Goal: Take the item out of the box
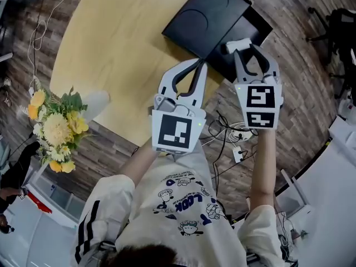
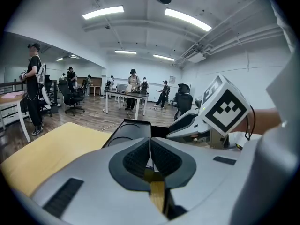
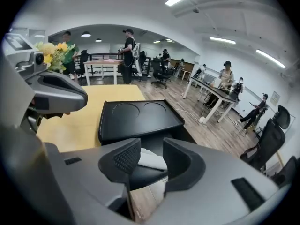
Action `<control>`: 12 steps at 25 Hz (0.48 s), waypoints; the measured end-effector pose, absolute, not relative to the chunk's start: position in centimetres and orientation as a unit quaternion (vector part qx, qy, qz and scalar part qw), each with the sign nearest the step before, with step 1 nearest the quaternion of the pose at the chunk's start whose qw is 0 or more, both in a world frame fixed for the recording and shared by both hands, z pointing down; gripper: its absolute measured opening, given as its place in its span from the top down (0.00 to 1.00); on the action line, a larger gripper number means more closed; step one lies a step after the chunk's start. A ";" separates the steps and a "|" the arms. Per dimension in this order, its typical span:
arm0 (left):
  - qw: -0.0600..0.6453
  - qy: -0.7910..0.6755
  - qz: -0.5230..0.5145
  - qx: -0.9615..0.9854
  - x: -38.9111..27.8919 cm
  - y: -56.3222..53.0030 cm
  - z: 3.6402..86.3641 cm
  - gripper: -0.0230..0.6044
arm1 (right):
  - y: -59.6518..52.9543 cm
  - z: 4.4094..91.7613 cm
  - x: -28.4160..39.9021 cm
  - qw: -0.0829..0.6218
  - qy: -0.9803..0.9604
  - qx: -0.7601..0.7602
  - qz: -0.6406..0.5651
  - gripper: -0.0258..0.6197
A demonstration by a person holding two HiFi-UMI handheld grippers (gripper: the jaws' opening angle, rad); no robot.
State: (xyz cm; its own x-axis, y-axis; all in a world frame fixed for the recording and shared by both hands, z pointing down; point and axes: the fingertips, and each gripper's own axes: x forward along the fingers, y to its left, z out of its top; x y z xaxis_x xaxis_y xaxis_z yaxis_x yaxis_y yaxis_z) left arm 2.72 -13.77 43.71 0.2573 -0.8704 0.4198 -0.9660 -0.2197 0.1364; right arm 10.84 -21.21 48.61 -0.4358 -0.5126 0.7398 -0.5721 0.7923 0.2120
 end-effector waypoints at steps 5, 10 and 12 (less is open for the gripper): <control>0.195 -0.593 0.127 0.771 2.5 -13.9 44.1 0.93 | -21.4 50.2 10.4 0.494 -0.839 0.227 -0.009 0.67; 0.201 -0.597 0.127 0.766 1.8 -14.2 44.5 0.93 | -21.1 52.3 10.8 0.554 -0.818 0.147 -0.047 0.61; 0.206 -0.599 0.125 0.763 1.6 -14.3 44.7 0.93 | -21.0 52.9 11.3 0.578 -0.805 0.117 -0.066 0.60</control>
State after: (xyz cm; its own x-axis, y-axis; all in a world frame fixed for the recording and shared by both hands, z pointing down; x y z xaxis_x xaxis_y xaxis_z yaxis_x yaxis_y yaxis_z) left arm 1.64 -14.25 44.66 0.2502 -0.8635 0.4379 -0.9666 -0.1970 0.1639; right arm 11.30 -20.96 52.89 -0.3048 -0.2647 0.9149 -0.1123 0.9639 0.2414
